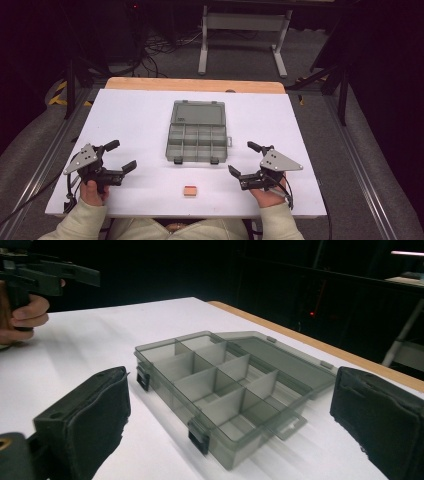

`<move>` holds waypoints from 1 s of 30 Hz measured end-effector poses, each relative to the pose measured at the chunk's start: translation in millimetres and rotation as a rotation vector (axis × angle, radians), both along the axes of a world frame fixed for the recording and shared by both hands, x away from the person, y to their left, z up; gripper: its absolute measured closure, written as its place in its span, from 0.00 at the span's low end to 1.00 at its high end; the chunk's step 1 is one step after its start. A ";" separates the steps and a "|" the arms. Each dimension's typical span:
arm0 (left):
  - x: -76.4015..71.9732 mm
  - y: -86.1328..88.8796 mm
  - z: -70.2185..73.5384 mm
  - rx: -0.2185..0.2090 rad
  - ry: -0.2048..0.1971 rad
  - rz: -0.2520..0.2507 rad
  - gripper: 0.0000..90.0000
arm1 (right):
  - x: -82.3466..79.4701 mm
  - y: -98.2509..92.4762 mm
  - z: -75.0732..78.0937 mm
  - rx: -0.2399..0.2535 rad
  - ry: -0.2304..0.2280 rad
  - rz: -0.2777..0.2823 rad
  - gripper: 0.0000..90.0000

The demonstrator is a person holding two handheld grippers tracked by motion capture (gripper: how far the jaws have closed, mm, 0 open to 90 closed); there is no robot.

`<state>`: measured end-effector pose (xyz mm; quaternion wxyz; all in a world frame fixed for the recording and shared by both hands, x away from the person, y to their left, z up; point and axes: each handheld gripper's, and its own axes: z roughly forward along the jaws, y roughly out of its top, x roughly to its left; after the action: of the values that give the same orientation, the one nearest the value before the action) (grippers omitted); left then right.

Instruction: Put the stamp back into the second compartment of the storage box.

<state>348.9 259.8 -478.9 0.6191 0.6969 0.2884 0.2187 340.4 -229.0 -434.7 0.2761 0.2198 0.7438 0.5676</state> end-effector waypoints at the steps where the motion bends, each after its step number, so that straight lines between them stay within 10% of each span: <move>1: -0.2 -0.1 0.2 -0.003 -0.001 0.002 0.01 | 1.1 2.6 1.6 -0.002 0.000 0.010 0.03; 30: -0.2 0.5 1.6 0.007 0.006 -0.023 0.01 | 26.4 78.4 19.6 -0.091 0.052 0.216 0.04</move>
<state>348.7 260.2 -477.3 0.6181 0.7031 0.2815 0.2108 366.8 -150.6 -415.1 0.2039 0.1402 0.7951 0.5537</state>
